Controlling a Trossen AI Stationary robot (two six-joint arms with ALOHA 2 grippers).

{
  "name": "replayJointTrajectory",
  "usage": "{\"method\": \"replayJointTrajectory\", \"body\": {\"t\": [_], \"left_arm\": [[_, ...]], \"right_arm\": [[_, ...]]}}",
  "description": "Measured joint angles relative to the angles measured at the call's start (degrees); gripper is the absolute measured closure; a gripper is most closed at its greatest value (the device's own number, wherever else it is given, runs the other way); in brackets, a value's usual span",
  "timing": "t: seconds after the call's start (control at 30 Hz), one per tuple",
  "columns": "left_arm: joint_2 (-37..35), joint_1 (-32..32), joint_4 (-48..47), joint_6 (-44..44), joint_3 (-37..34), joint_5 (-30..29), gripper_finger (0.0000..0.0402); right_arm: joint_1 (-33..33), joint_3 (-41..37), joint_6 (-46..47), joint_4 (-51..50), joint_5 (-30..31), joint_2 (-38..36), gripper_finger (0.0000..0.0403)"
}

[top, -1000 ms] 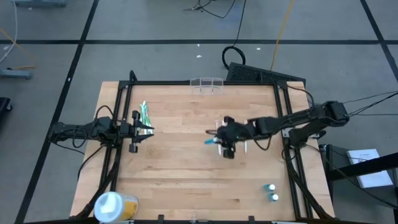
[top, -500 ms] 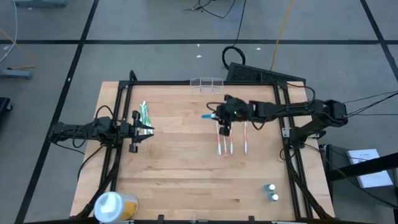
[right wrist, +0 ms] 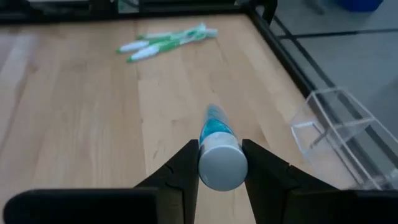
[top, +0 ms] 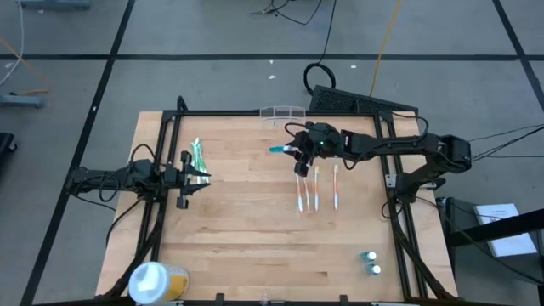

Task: Pick & Place toothbrushing station
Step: Put the blue mouthwash into the transparent organizer

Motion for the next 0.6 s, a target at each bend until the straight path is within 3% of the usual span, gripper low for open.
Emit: {"method": "replayJointTrajectory", "body": {"t": [0.13, 0.6], "left_arm": [[0.0, 0.0, -0.01, 0.0, 0.0, 0.01, 0.027], [0.0, 0.01, -0.01, 0.0, 0.0, -0.01, 0.027]], "right_arm": [[-1.33, 1.59, 1.86, 2.94, -1.68, 3.82, 0.0307], [-6.79, 18.8, 0.17, -13.36, -1.57, 10.75, 0.0307]]}}
